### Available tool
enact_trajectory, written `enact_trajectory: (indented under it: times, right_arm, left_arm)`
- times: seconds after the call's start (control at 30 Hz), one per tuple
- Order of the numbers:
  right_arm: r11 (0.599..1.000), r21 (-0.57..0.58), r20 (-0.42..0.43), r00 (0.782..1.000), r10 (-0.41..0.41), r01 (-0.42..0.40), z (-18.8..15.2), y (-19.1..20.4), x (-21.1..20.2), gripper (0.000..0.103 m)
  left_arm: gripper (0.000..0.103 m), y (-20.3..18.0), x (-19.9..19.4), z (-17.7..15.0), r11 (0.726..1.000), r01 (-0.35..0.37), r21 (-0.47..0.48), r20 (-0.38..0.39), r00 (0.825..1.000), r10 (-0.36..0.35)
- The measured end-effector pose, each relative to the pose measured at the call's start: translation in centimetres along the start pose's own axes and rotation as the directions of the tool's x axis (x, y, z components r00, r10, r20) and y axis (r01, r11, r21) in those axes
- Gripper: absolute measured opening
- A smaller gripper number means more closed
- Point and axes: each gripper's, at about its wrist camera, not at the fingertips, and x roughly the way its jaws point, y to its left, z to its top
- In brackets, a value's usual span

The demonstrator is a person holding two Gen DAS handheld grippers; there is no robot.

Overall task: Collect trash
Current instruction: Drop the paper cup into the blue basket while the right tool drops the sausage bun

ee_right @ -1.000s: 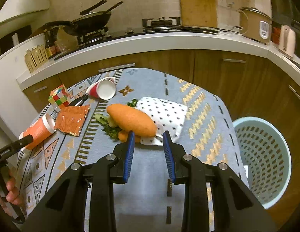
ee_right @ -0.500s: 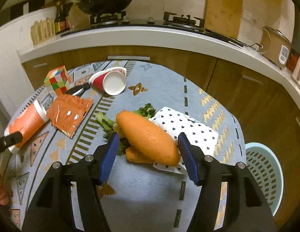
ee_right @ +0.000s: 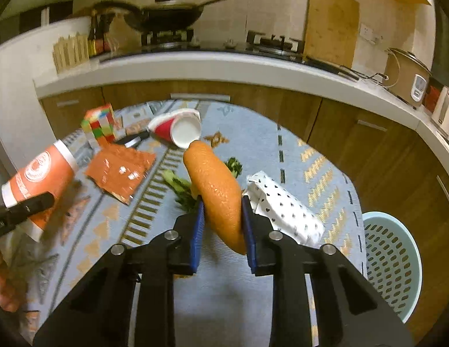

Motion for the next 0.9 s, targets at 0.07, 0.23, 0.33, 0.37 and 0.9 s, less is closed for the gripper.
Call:
enact_trajectory:
  times: [0.07,0.23,0.33,0.37,0.9]
  right_arm:
    - [1.0,0.019,0.028,1.0,0.005,-0.006,0.2,-0.2,-1.5,0.022]
    - [0.998,0.069,0.085,0.996,-0.012,0.006,0.3,-1.6,-4.6,0.021]
    - [0.993,0.114,0.112,0.993,-0.036,0.023,0.4,-3.3,-6.4,0.021]
    - [0.991,0.132,0.12,0.992,-0.047,0.031,0.4,-4.0,-7.1,0.021]
    - [0.89,0.411,0.101,0.96,-0.26,0.197,-3.9,-19.1,-12.7,0.021]
  left_arm:
    - [0.003,-1.1,-0.7,0.2,1.0,0.018,0.02,0.016,1.0,-0.019]
    - [0.003,-4.4,-1.4,0.8,0.994,0.069,0.079,0.032,0.997,-0.071]
    - [0.003,-6.7,-1.2,1.2,0.989,0.102,0.111,0.032,0.994,-0.106]
    - [0.003,-7.4,-1.1,1.4,0.986,0.114,0.121,0.029,0.993,-0.118]
    - [0.003,-24.3,6.5,0.8,0.895,0.287,0.34,-0.134,0.957,-0.257]
